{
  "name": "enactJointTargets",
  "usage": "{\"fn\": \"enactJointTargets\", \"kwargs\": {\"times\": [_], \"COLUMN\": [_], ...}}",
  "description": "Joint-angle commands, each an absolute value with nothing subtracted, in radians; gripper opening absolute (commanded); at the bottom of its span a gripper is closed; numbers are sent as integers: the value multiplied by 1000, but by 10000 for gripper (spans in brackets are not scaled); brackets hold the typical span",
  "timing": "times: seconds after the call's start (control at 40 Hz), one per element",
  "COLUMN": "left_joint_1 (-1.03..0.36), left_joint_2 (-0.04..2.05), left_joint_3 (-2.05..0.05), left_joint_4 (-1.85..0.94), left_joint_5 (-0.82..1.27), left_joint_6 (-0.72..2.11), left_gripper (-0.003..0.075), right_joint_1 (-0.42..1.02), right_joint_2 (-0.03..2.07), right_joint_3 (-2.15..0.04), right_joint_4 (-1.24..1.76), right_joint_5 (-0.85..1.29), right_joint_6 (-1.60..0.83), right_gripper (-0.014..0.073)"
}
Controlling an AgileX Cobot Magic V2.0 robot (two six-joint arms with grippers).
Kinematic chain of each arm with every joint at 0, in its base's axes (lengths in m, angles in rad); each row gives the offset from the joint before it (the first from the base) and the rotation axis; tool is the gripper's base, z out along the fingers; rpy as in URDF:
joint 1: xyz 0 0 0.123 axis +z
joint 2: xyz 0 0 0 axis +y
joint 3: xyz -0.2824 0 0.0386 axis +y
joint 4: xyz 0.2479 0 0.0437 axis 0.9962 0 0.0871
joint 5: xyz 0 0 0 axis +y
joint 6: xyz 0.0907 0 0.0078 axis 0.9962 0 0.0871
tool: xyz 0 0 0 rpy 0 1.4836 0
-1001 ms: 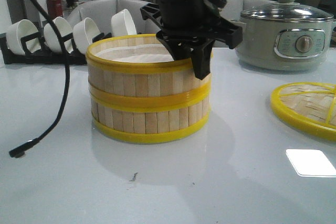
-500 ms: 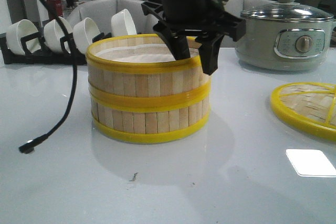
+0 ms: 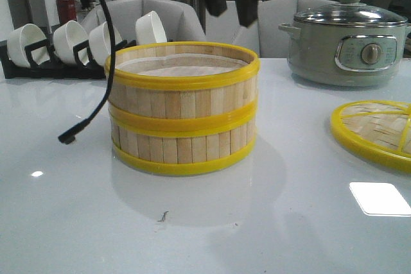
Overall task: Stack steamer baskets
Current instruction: 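Raise the left gripper away from the stacked baskets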
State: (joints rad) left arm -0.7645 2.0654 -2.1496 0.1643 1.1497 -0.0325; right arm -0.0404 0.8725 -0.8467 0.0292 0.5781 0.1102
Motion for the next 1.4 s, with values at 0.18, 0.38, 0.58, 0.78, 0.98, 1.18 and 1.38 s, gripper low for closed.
{"fn": "enactJointTargets", "kwargs": {"times": [0.18, 0.38, 0.58, 0.78, 0.98, 1.18, 1.38], "left_joint_1": [-571, -369, -221, -209, -209, -237, -247], "left_joint_2": [1803, 1604, 1353, 1079, 853, 651, 516], "left_joint_3": [-2198, -2078, -1840, -1573, -1338, -1125, -984], "left_joint_4": [187, 134, 81, 83, 87, 90, 83], "left_joint_5": [1132, 1109, 1010, 901, 882, 879, 802], "left_joint_6": [-45, -45, -45, -55, -79, -109, -158], "left_gripper": [87, 87, 87, 87, 87, 87, 87], "right_joint_1": [-41, -41, -41, -41, -41, -41, -41], "right_joint_2": [866, 866, 866, 866, 866, 866, 866], "right_joint_3": [-887, -887, -887, -887, -887, -887, -887], "right_joint_4": [35, 41, 41, 41, 42, 43, 43], "right_joint_5": [509, 509, 505, 504, 504, 507, 508], "right_joint_6": [104, 104, 104, 104, 104, 104, 104], "right_gripper": [484, 484, 484, 484, 484, 484, 484]}}
